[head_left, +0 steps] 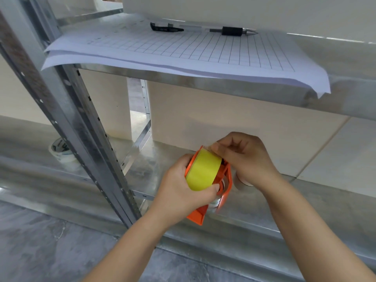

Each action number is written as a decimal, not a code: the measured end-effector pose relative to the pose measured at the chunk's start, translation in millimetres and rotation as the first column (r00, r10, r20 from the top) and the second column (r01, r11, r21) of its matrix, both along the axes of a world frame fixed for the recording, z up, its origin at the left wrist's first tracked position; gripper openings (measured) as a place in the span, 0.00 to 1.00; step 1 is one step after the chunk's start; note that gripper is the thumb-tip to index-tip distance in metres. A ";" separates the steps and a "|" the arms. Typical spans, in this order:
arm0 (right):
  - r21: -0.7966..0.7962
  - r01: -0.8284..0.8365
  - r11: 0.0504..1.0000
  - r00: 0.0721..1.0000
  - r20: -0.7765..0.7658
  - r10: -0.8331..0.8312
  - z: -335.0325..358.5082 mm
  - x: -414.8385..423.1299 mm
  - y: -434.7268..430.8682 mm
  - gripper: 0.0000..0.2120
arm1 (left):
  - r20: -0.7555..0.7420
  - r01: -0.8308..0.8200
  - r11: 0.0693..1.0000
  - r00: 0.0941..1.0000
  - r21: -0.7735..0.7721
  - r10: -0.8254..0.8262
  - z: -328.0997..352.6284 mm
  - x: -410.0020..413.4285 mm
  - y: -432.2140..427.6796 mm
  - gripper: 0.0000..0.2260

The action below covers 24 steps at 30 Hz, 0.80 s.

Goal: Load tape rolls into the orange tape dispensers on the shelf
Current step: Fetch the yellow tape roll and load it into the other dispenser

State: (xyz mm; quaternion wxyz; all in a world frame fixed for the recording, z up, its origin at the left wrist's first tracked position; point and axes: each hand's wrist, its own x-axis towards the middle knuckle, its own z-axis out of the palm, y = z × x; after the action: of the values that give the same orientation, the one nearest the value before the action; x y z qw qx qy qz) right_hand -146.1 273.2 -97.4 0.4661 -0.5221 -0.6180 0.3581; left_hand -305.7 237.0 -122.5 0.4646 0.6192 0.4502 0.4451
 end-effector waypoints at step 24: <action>-0.234 -0.022 0.972 0.915 -0.397 -0.075 -20.3 33.6 64.7 0.08 | -0.204 0.099 0.991 0.976 0.093 -0.079 4.2 -9.2 -19.1 0.21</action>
State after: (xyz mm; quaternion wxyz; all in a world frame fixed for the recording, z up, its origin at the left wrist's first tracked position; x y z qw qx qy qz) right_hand -112.5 338.0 -117.6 0.5237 -0.4967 -0.4550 0.5215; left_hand -314.9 217.9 -118.2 0.4040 0.7034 0.4429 0.3818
